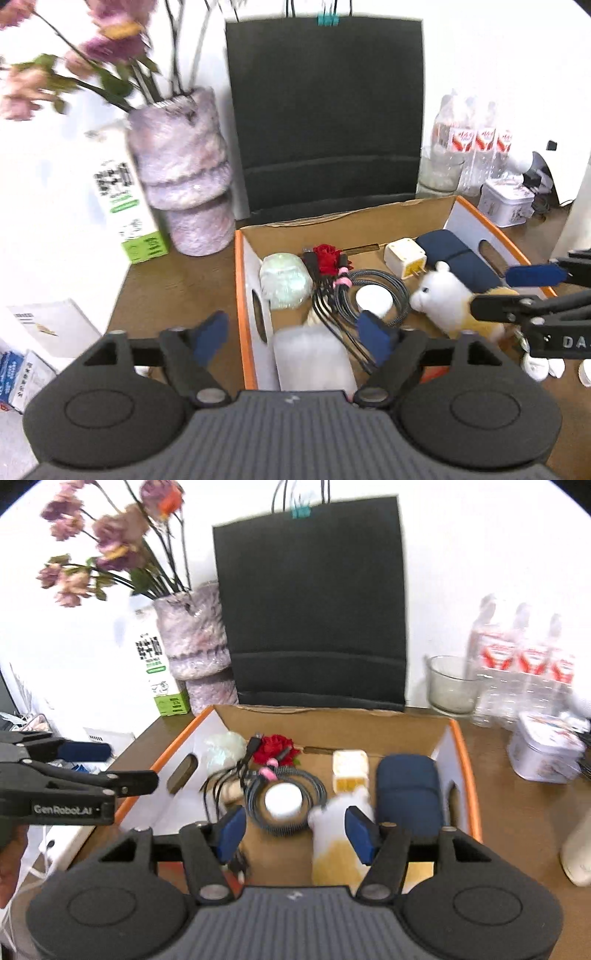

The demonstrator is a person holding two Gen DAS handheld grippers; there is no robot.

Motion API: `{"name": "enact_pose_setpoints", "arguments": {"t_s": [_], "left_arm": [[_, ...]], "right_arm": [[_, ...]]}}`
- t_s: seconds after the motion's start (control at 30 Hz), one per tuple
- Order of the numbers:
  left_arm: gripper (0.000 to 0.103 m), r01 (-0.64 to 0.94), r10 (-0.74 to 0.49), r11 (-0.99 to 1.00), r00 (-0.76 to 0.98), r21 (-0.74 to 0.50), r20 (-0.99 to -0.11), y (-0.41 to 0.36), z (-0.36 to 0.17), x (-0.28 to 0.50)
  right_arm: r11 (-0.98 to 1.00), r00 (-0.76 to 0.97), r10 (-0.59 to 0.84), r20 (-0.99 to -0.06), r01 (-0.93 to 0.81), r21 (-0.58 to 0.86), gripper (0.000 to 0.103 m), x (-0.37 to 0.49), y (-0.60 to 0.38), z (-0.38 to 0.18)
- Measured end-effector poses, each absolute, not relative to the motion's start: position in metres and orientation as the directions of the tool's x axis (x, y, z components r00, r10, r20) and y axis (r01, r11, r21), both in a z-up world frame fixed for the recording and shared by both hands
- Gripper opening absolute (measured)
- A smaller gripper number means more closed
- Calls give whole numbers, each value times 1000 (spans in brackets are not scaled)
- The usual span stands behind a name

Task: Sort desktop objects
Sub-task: 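Move both tools back toward the lavender pouch and white containers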

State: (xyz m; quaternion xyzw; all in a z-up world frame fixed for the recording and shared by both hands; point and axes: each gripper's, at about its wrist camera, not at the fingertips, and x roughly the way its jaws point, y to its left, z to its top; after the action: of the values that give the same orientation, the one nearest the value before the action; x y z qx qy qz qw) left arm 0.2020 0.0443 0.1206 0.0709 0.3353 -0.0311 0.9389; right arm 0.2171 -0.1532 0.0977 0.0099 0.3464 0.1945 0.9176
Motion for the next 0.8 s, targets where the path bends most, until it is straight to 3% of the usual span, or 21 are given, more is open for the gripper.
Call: {"name": "enact_pose_setpoints", "arguments": {"t_s": [0.23, 0.37, 0.5, 0.63, 0.8], "left_arm": [[98, 72, -64, 997, 820, -9, -569, 26, 91, 94], [100, 87, -25, 993, 814, 78, -581, 6, 52, 46], [100, 64, 50, 982, 818, 178, -574, -6, 14, 0], [101, 61, 44, 983, 838, 173, -544, -4, 9, -32], [102, 49, 36, 991, 800, 126, -599, -1, 5, -30]], "right_arm": [[927, 759, 333, -560, -372, 47, 66, 99, -163, 73], [932, 768, 312, -559, -361, 24, 68, 51, -168, 44], [932, 732, 342, -589, -346, 111, 68, 10, -180, 12], [941, 738, 310, -599, -327, 84, 70, -30, -180, -4], [940, 740, 334, -584, -310, 144, 70, -47, -181, -1]]}}
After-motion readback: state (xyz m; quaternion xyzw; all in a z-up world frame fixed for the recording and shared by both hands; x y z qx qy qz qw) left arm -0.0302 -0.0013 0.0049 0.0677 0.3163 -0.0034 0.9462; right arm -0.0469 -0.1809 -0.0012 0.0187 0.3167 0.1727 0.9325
